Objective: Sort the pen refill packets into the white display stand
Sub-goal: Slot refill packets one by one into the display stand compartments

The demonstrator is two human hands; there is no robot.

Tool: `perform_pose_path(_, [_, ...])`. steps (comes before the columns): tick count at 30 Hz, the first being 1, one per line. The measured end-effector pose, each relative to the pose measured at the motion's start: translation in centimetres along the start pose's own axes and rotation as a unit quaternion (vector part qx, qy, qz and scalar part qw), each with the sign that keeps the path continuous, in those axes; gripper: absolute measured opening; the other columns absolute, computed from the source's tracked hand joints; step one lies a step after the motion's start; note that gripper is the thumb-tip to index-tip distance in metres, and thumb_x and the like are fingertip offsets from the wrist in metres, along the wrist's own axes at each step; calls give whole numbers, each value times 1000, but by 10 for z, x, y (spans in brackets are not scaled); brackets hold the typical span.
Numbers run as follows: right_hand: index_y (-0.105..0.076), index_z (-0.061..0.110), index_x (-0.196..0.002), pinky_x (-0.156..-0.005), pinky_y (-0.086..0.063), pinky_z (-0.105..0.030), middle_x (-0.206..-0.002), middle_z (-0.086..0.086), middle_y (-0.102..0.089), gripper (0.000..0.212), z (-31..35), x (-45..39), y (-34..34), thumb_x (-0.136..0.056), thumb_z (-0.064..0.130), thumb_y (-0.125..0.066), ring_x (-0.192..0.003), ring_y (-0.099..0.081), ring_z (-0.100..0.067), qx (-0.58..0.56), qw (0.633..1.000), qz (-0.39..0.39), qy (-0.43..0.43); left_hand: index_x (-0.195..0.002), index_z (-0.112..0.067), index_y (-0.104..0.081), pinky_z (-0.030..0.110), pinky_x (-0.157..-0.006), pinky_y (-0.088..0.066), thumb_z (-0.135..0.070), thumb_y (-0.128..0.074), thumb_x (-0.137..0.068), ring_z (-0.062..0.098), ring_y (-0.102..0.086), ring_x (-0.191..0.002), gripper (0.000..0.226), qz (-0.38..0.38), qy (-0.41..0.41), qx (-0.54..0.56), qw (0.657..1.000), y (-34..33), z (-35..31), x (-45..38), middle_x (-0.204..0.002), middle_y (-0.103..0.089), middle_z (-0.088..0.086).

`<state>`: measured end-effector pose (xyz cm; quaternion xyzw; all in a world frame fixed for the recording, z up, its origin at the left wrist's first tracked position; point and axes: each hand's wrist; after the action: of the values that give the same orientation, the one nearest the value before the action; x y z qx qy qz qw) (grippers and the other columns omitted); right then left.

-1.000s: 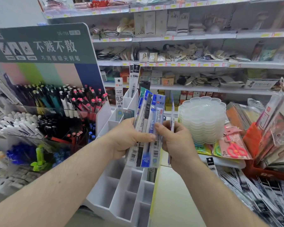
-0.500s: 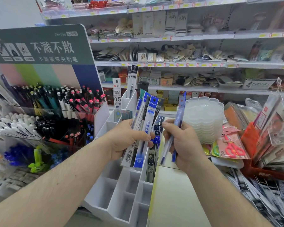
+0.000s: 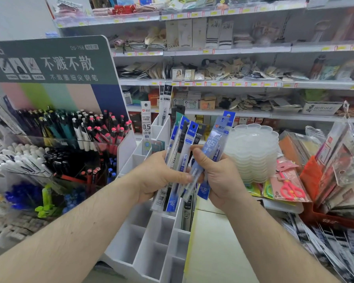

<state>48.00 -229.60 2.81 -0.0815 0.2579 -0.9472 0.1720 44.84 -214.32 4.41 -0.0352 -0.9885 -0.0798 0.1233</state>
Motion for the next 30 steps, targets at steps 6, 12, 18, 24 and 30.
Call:
perform_pose_path(6, [-60, 13, -94, -40, -34, -21, -72, -11, -55, 28, 4, -1, 0, -73, 27, -72, -46, -38, -13, 52, 997, -47, 37, -119, -4, -62, 46, -87, -57, 9, -74, -75, 30, -74, -94, 47, -22, -1, 6, 1000, 0, 0, 0, -103, -75, 15])
perform_pose_path(12, [-63, 13, -87, -42, -35, -18, -53, 9, -52, 8, 19, -5, 8, -94, 16, -65, -43, -40, -4, 119, 988, -81, 53, -114, -7, -61, 49, -93, -55, 8, -76, -76, 28, -73, -96, 43, -18, 10, -8, 1000, -2, -2, 2, -103, -75, 13])
perform_pose_path(18, [-59, 7, -75, -41, -35, -17, -57, -3, -53, 19, 32, -5, 10, -94, 4, -63, -43, -44, -6, 168, 977, -86, 96, -103, -7, -62, 35, -77, -56, 7, -74, -77, 17, -74, -80, 32, -30, -18, 22, 999, 0, -7, 5, -82, -75, 2])
perform_pose_path(24, [-60, 3, -90, -37, -33, -19, -58, -1, -60, 11, 41, -8, 19, -99, 9, -57, -40, -38, -9, 138, 965, -162, 152, -96, -9, -58, 24, -59, -53, 11, -61, -81, 12, -61, -57, 26, -192, -155, 225, 943, 16, -18, 8, -66, -65, -4])
perform_pose_path(30, [-63, 13, -82, -55, -41, -28, -74, -13, -66, 15, 27, -16, 12, -97, 12, -61, -48, -49, -5, 251, 940, -125, 193, -85, -15, -61, 21, -49, -46, -7, -62, -69, 10, -52, -48, 19, -235, -202, 357, 881, 31, -19, 7, -63, -55, -1])
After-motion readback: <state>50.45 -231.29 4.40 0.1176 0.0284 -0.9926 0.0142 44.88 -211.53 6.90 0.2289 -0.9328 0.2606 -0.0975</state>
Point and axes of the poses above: each hand's wrist, its own x-axis away from the middle knuckle, its own y-axis out of the back of the hand, z = x × y
